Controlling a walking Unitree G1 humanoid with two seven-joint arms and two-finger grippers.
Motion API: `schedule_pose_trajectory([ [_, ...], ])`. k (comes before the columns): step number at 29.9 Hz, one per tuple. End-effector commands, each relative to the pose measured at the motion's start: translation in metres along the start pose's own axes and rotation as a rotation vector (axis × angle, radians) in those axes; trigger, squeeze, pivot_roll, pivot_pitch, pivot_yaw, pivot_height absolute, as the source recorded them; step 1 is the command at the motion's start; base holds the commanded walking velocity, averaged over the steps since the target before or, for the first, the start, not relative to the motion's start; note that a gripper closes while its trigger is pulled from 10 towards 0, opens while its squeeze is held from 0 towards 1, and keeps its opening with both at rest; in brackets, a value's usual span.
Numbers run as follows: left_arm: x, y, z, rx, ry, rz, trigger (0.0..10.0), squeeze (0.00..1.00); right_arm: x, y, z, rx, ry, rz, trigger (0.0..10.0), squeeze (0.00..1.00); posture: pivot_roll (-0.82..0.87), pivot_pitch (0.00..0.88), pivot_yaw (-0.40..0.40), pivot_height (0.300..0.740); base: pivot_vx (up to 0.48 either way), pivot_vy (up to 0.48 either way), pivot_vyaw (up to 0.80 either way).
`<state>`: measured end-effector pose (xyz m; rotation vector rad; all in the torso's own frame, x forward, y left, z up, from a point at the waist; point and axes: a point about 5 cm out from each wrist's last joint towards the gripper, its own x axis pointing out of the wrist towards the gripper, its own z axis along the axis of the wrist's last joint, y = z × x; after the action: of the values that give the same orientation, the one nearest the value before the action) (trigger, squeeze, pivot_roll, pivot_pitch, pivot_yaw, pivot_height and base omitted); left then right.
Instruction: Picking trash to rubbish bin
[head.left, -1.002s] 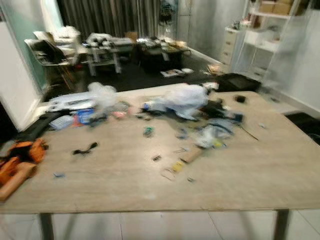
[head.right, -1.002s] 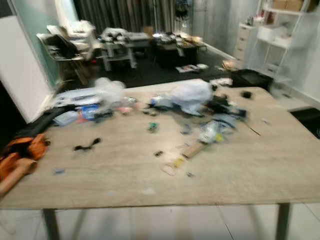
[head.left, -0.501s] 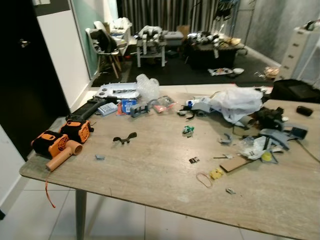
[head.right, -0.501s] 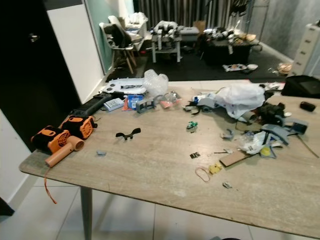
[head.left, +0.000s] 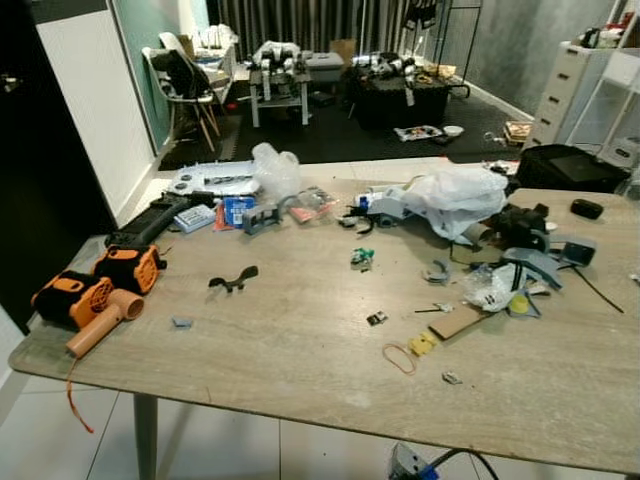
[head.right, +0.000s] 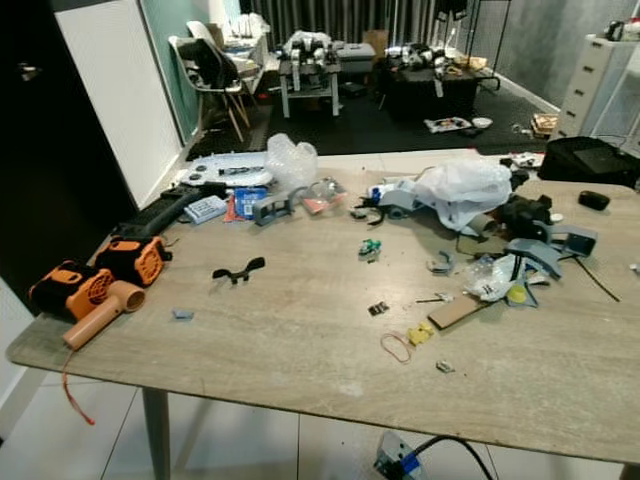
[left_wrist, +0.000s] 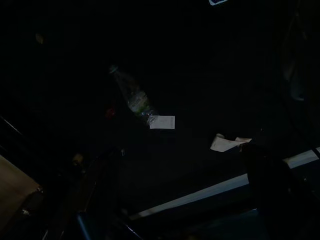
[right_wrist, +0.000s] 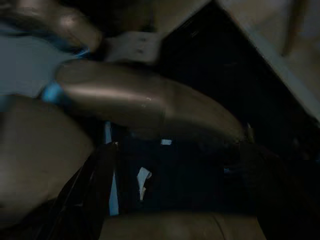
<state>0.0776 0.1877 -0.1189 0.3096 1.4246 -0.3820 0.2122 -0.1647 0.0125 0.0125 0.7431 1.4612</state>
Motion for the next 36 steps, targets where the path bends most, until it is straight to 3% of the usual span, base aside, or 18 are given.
schedule_pose_trajectory([
  [1,0.001,-0.003,0.012,0.012,-0.049,-0.006,10.0,0.00,0.000,0.007,-0.004,-0.017,0.099,0.068,10.0,0.00,-0.17,0.099,0.016,0.740,0.000,0.000,0.00],
  [2,0.001,-0.003,0.012,0.012,-0.049,-0.006,10.0,0.00,0.000,0.007,-0.004,-0.017,0.099,0.068,10.0,0.00,-0.17,0.099,0.016,0.740,0.000,0.000,0.00],
  [3,0.001,-0.004,0.013,0.009,-0.051,-0.006,10.0,0.00,-0.008,0.003,-0.022,-0.006,0.258,0.035,10.0,0.00,-0.17,0.099,0.012,0.740,0.000,0.000,0.00],
  [7,0.001,-0.004,0.013,0.002,-0.053,-0.006,10.0,0.00,-0.015,0.007,-0.029,0.044,0.272,0.042,10.0,0.00,-0.17,0.103,0.009,0.740,0.000,0.000,0.00],
  [11,0.001,-0.004,0.012,-0.002,-0.049,-0.007,10.0,0.00,-0.023,0.020,-0.009,0.061,0.108,0.078,10.0,0.00,-0.17,0.106,0.011,0.740,0.000,0.000,0.00],
  [15,0.001,-0.003,0.009,0.013,-0.036,-0.010,10.0,0.00,-0.034,0.033,0.054,-0.055,-0.247,0.161,10.0,0.00,-0.18,0.110,0.019,0.740,0.000,0.000,0.00],
  [18,0.000,-0.002,0.009,0.015,-0.036,-0.009,10.0,0.00,-0.040,0.037,0.079,-0.120,-0.378,0.188,10.0,0.00,-0.18,0.109,0.020,0.740,0.000,0.000,0.00],
  [20,0.000,-0.002,0.011,0.018,-0.040,-0.007,10.0,0.00,-0.051,0.028,0.115,-0.223,-0.589,0.073,10.0,0.00,-0.18,0.111,0.022,0.740,0.000,0.000,0.00],
  [22,0.000,-0.002,0.012,0.020,-0.042,-0.007,10.0,0.00,-0.056,0.022,0.126,-0.252,-0.658,0.011,10.0,0.00,-0.18,0.112,0.024,0.740,0.000,0.000,0.00],
  [24,0.000,-0.003,0.018,0.027,-0.054,-0.008,10.0,0.00,-0.075,-0.023,0.155,-0.293,-0.716,-0.466,10.0,0.00,-0.18,0.115,0.028,0.740,0.000,0.000,0.00],
  [25,0.000,-0.003,0.018,0.027,-0.054,-0.008,10.0,0.00,-0.075,-0.023,0.155,-0.293,-0.716,-0.466,10.0,0.00,-0.18,0.115,0.028,0.740,0.000,0.000,0.00],
  [27,0.001,-0.005,0.019,0.030,-0.056,-0.010,10.0,0.00,-0.099,-0.053,0.172,-0.236,-0.761,-0.845,10.0,0.00,-0.17,0.128,0.029,0.740,0.000,0.000,0.00],
  [28,0.001,-0.005,0.019,0.031,-0.055,-0.011,10.0,0.00,-0.109,-0.061,0.176,-0.189,-0.786,-0.955,10.0,0.00,-0.17,0.128,0.029,0.740,0.000,0.000,0.00],
  [30,0.001,-0.005,0.019,0.031,-0.055,-0.011,10.0,0.00,-0.109,-0.061,0.176,-0.189,-0.786,-0.955,10.0,0.00,-0.17,0.128,0.029,0.740,0.000,0.000,0.00],
  [32,0.001,-0.005,0.018,0.033,-0.053,-0.012,10.0,0.00,-0.121,-0.067,0.178,-0.139,-0.810,-1.071,10.0,0.00,-0.16,0.141,0.030,0.740,0.000,0.000,0.00],
  [33,0.001,-0.006,0.016,0.034,-0.049,-0.015,10.0,0.00,-0.135,-0.072,0.180,-0.107,-0.832,-1.197,10.0,0.00,-0.15,0.164,0.030,0.740,0.000,0.000,0.00],
  [34,0.001,-0.007,0.009,0.034,-0.036,-0.022,10.0,0.00,-0.151,-0.075,0.182,-0.093,-0.839,-1.330,10.0,0.28,-0.14,0.201,0.036,0.740,0.000,0.000,0.00],
  [36,0.001,-0.008,0.004,0.034,-0.025,-0.027,10.0,0.00,-0.162,-0.077,0.183,-0.087,-0.844,-1.418,10.0,0.28,-0.13,0.210,0.037,0.740,0.000,0.000,0.00],
])
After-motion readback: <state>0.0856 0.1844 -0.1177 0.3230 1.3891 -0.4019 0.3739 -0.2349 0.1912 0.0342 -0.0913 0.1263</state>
